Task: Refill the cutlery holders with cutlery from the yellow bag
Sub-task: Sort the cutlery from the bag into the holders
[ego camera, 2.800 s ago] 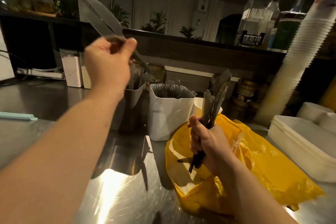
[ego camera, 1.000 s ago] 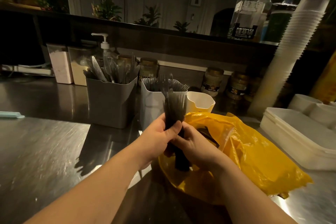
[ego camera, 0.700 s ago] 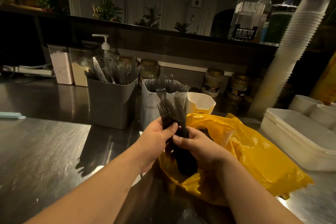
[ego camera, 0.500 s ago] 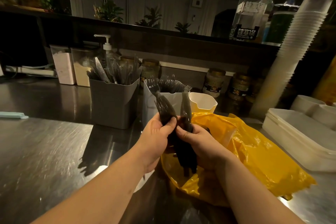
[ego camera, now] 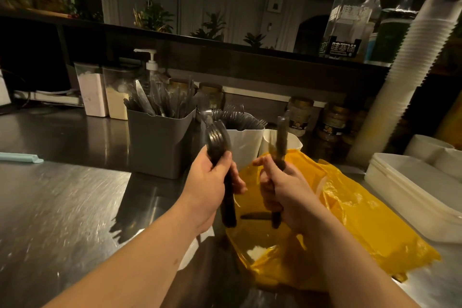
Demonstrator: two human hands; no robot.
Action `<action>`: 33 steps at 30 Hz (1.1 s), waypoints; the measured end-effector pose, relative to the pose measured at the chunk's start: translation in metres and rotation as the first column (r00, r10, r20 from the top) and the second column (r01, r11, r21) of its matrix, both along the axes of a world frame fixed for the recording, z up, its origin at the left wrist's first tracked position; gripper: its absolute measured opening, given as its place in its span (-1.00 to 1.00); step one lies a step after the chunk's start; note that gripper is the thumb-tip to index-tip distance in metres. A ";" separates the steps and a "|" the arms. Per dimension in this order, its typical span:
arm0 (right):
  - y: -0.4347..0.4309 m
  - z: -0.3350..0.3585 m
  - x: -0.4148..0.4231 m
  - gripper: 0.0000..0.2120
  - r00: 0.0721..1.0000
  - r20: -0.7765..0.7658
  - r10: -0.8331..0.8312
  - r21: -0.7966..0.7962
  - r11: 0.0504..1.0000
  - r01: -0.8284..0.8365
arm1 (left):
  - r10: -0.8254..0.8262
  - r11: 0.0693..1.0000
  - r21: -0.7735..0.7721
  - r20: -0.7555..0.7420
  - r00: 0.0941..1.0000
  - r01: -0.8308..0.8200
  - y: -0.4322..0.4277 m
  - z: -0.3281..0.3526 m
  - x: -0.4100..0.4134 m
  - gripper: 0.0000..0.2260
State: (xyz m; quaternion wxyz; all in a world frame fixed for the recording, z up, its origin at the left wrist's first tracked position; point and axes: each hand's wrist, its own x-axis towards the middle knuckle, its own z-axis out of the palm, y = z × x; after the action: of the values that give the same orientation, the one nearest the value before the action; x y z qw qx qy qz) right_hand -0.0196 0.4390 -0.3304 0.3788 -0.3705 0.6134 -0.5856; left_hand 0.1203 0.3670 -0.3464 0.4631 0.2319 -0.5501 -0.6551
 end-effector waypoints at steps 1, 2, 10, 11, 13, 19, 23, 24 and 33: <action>0.002 0.002 0.002 -0.59 0.993 0.071 0.098 0.020 0.995 -0.100 | -0.019 1.000 -0.009 0.024 1.000 0.019 0.002 0.000 0.000 -0.88; 0.003 0.003 0.004 -0.52 0.980 0.110 0.167 0.053 0.983 -0.174 | -0.034 0.999 -0.012 0.054 0.998 0.035 0.004 -0.001 -0.001 -0.90; 0.002 0.001 0.014 -0.87 0.996 0.088 -0.032 -0.069 0.997 0.039 | -0.057 0.998 0.029 0.062 0.996 0.055 0.001 0.000 0.001 -0.88; 0.002 0.002 0.015 -0.88 0.994 0.101 -0.031 -0.095 0.995 0.041 | -0.055 0.998 0.030 0.067 0.996 0.053 0.001 0.000 0.001 -0.88; 0.004 0.004 0.016 -0.88 0.991 0.135 -0.005 -0.137 0.990 0.024 | -0.051 0.998 0.030 0.080 0.996 0.049 0.003 -0.001 0.000 -0.88; 0.002 -0.002 0.021 -0.81 0.994 0.105 0.035 -0.144 0.989 -0.020 | -0.055 0.995 0.084 0.062 0.997 0.050 0.007 -0.003 -0.003 -0.86; 0.003 -0.003 0.027 -0.86 0.996 0.076 0.039 -0.177 0.984 -0.025 | -0.073 0.995 0.075 0.061 0.995 0.069 0.011 -0.002 -0.004 -0.84; 0.003 -0.003 0.028 -0.87 0.996 0.082 0.041 -0.191 0.981 -0.024 | -0.069 0.996 0.062 0.066 0.995 0.065 0.012 -0.002 -0.004 -0.82; -0.003 -0.005 0.028 -0.83 0.990 -0.024 -0.141 -0.134 0.981 0.137 | -0.041 0.992 0.118 0.011 0.999 0.039 0.003 -0.001 -0.001 -0.74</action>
State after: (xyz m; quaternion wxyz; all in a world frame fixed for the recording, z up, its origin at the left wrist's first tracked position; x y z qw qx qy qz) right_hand 0.0085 0.4356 -0.3350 0.3014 -0.3606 0.6038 -0.6438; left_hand 0.1195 0.3697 -0.3470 0.4317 0.2520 -0.5182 -0.6940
